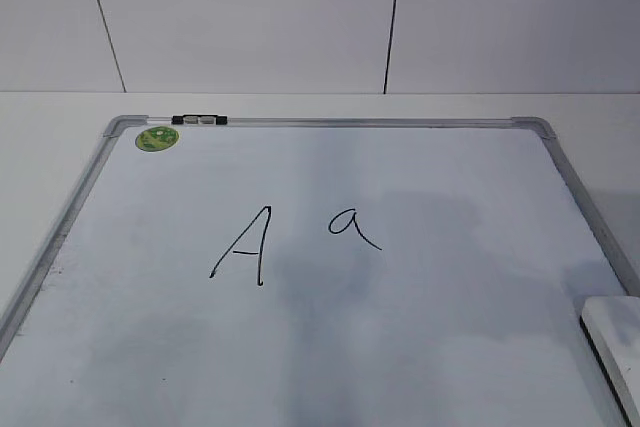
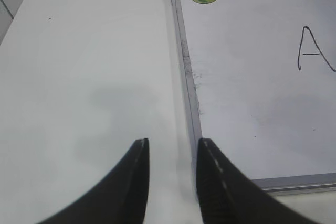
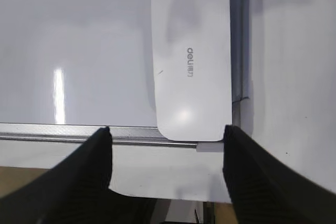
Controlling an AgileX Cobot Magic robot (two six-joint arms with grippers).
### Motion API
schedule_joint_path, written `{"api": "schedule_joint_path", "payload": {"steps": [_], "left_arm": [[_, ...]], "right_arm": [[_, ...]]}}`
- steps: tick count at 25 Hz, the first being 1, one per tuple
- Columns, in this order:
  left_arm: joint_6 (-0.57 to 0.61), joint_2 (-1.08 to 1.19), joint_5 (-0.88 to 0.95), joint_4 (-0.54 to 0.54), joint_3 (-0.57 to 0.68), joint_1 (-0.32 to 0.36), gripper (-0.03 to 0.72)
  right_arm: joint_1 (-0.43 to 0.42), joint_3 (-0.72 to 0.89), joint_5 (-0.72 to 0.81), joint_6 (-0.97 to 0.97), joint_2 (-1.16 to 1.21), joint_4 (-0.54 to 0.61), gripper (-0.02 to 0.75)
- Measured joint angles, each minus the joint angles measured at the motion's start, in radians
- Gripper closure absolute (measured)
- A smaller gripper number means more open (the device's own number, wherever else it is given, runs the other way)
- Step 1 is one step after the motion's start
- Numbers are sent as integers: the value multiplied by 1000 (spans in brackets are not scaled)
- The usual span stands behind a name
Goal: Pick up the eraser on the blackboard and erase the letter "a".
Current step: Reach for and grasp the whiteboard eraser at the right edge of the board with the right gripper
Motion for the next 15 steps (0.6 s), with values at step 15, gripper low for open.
{"api": "schedule_joint_path", "payload": {"steps": [15], "left_arm": [[0, 0, 0, 0, 0, 0, 453]], "right_arm": [[0, -3, -25, -20, 181, -31, 62]]}}
